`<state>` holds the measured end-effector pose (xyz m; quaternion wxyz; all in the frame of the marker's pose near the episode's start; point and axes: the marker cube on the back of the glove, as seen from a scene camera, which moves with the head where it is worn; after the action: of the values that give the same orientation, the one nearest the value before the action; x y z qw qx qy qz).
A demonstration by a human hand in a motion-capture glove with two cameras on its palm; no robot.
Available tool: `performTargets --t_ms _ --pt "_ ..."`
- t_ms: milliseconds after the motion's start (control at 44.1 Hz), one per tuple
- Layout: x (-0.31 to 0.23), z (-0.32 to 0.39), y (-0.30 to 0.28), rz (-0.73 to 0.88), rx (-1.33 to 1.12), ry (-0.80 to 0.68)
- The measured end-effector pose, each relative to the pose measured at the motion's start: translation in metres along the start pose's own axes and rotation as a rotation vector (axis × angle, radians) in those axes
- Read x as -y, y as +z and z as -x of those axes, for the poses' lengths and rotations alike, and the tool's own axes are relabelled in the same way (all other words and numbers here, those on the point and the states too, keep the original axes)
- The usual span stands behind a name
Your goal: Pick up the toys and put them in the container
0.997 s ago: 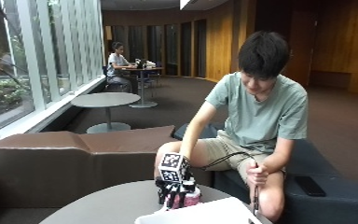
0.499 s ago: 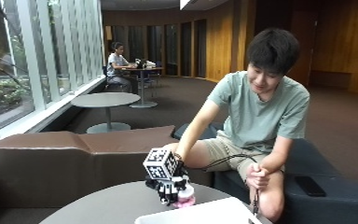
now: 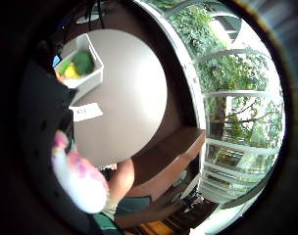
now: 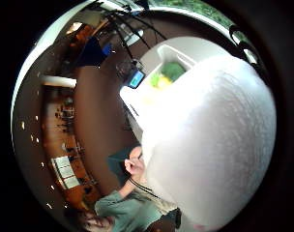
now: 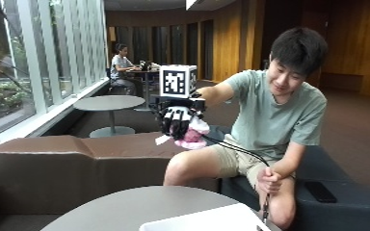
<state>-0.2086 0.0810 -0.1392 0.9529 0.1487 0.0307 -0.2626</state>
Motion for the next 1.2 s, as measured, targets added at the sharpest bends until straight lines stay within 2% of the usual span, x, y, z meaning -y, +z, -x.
performTargets --t_ms 136,340,453,566,680,770,974,1201 --pt "0.039 0.039 -0.033 -0.066 -0.021 -0.001" --pt "0.083 0.077 -0.034 -0.102 0.057 0.025" --pt "0.103 0.106 -0.021 -0.048 0.091 0.028" --pt "0.112 0.123 -0.001 0.038 0.015 0.038" --pt "0.113 0.133 0.024 0.138 -0.092 0.079" --pt "0.104 0.135 0.031 0.188 -0.079 0.068" --pt "0.082 0.133 0.013 0.127 -0.037 0.033" --pt "0.074 0.143 -0.002 0.081 0.167 0.014"
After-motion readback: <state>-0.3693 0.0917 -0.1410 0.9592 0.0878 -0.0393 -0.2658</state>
